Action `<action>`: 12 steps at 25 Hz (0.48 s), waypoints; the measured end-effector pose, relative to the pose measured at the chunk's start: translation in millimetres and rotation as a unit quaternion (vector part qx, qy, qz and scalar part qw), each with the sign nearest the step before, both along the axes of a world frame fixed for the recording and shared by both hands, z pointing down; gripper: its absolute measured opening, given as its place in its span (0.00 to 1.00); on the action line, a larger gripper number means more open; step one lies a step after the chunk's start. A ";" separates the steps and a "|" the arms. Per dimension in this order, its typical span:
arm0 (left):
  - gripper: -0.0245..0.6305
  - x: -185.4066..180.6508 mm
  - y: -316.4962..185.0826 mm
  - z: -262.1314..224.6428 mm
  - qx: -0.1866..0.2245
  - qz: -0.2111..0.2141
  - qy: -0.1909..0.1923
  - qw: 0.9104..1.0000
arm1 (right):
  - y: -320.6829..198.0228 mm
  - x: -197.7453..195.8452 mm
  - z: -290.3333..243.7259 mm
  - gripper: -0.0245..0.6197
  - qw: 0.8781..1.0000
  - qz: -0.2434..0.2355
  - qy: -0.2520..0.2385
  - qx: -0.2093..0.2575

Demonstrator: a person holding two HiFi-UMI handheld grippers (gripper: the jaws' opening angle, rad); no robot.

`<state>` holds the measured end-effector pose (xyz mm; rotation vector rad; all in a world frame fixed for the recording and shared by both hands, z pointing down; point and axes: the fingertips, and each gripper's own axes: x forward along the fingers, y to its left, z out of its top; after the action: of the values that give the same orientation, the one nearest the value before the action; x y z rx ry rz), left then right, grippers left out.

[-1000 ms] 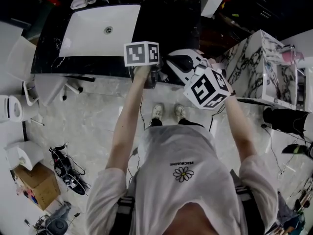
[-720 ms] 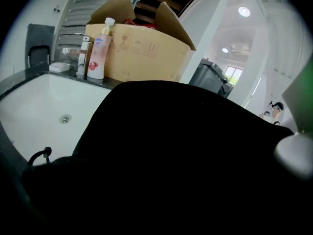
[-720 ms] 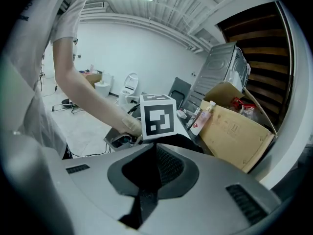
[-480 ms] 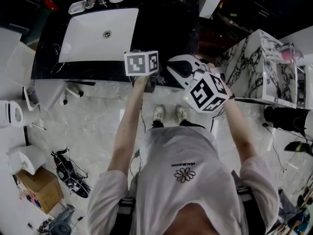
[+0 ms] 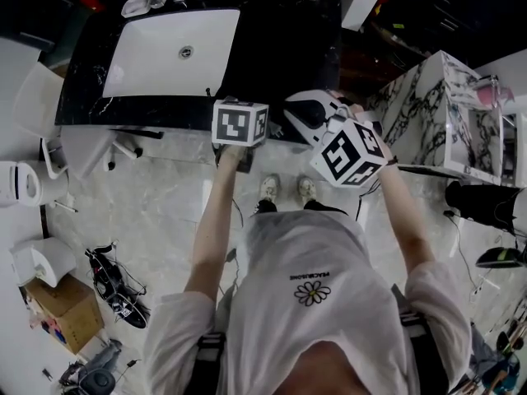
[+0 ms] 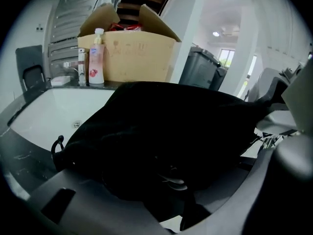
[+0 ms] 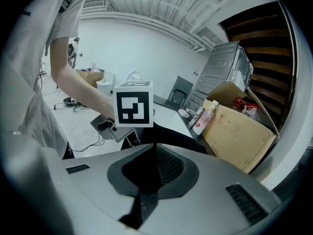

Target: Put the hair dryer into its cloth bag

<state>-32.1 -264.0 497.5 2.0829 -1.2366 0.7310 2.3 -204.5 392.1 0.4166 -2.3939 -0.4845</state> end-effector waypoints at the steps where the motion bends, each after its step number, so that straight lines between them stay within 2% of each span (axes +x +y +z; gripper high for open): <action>1: 0.34 0.3 -0.7 -0.1 0.000 -0.001 -0.003 1.000 | 1.5 -1.0 -0.2 0.07 1.000 -0.002 -0.001 -0.001; 12: 0.33 12.3 -25.9 -1.9 0.013 -0.018 -0.002 1.000 | 6.1 -0.4 1.3 0.07 1.000 0.000 -0.008 -0.018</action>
<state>-19.8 -289.9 495.6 2.0757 -1.2889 0.7058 1.9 -198.5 393.4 0.4070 -2.4141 -0.4383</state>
